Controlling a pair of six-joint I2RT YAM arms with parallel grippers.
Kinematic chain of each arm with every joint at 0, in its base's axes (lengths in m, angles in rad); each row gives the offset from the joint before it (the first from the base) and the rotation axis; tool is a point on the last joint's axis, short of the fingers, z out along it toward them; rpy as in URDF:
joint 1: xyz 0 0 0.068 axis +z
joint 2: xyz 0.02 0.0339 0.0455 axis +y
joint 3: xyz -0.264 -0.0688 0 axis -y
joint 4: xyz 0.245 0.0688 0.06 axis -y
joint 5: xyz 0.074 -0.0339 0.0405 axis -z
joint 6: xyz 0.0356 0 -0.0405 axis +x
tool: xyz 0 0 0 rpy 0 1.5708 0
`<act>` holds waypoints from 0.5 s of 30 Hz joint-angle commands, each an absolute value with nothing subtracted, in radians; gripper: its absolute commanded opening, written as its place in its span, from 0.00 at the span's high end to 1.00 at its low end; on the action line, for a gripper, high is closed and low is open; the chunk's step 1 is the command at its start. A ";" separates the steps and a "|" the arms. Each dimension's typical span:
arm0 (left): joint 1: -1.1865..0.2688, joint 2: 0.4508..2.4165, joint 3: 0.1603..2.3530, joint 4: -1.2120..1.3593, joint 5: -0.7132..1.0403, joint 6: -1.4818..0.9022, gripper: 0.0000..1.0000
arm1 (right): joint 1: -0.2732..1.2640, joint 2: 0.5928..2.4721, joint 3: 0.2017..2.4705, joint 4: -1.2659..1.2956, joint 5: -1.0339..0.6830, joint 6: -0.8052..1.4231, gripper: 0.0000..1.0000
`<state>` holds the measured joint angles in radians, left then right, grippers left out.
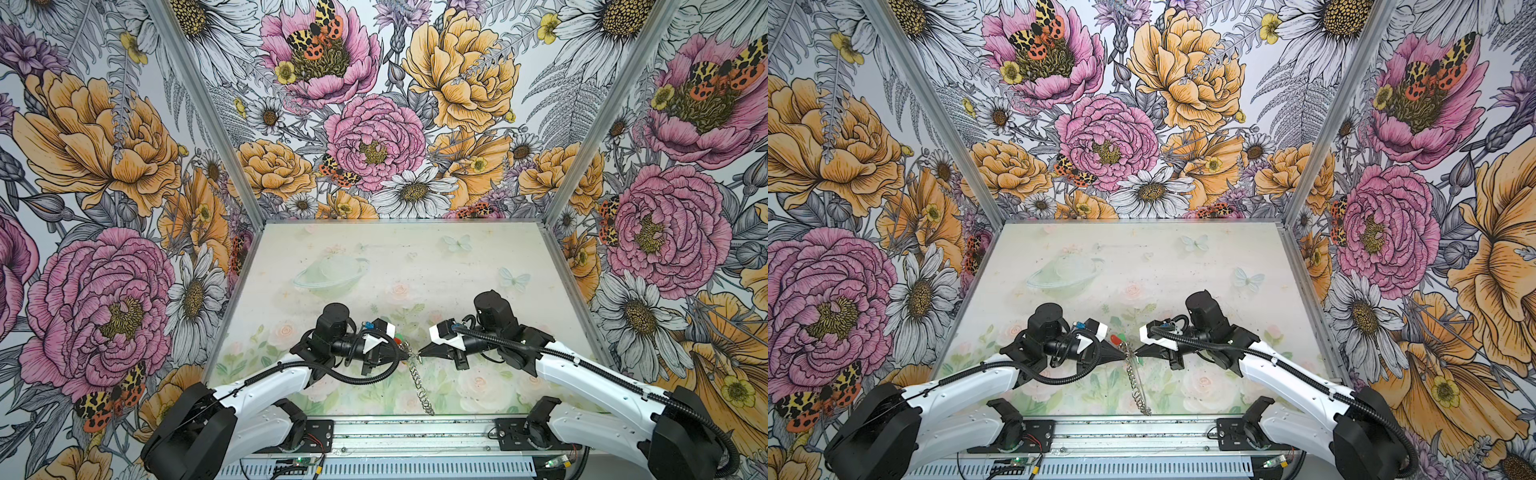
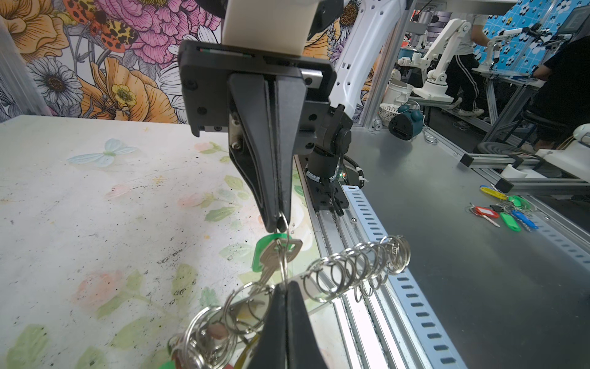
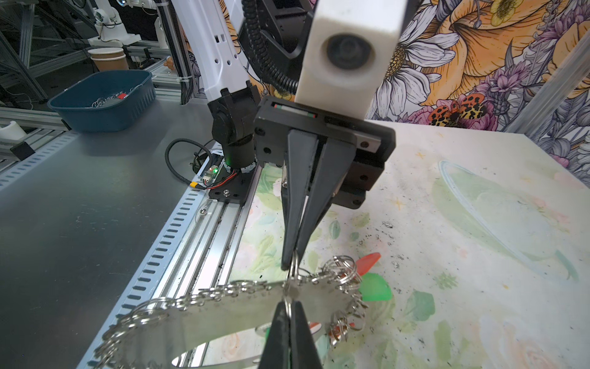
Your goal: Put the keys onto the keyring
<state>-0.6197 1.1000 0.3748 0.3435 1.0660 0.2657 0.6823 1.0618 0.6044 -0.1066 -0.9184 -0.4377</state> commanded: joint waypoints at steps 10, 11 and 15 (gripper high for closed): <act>-0.627 1.095 0.371 0.379 1.057 0.285 1.00 | 0.685 1.042 0.622 -0.081 -0.869 -0.436 1.00; -0.628 1.094 0.371 0.379 1.056 0.286 1.00 | 0.685 1.038 0.622 -0.081 -0.867 -0.436 1.00; -0.627 1.096 0.373 0.380 1.057 0.287 1.00 | 0.682 1.039 0.622 -0.080 -0.864 -0.436 1.00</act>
<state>-0.6197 1.1000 0.3748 0.3431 1.0481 0.2661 0.6823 1.0492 0.6044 -0.1066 -0.8829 -0.4358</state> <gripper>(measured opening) 0.049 0.047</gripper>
